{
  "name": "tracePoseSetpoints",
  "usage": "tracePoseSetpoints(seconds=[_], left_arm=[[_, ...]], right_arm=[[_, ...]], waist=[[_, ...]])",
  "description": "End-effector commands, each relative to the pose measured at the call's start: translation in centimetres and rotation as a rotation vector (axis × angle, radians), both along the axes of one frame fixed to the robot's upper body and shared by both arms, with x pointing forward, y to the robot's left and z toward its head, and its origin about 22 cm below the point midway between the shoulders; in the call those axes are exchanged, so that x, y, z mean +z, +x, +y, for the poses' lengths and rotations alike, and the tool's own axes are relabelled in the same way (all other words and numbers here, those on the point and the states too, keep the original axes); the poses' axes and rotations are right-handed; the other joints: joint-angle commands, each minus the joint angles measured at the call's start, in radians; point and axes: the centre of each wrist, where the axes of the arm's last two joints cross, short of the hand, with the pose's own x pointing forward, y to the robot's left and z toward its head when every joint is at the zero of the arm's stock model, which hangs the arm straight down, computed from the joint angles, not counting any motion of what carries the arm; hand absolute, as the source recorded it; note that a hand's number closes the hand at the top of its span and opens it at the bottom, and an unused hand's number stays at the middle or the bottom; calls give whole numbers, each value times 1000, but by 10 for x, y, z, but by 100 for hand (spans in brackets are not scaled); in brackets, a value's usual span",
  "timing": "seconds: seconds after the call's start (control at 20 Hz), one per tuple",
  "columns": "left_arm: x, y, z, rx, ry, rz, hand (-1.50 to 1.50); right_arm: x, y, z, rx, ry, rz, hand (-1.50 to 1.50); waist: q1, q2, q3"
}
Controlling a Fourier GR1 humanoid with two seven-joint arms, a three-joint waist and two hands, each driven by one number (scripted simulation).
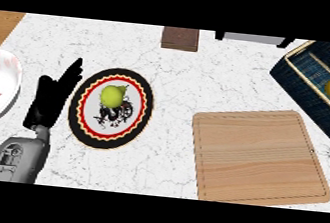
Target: Pick the lemon from the cutting board and place it in the basket
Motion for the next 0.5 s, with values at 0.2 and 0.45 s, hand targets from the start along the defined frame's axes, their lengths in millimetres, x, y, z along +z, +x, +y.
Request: tracePoseSetpoints(seconds=[0.2, 0.45], left_arm=[[5, 6, -3, 6, 9, -24, 0], [-1, -2, -2, 5, -1, 6, 0]], right_arm=[[23, -59, -61, -160, 151, 12, -150], [17, -98, -91, -159, 179, -10, -150]], waist=[[3, 9, 3], [4, 11, 7]])
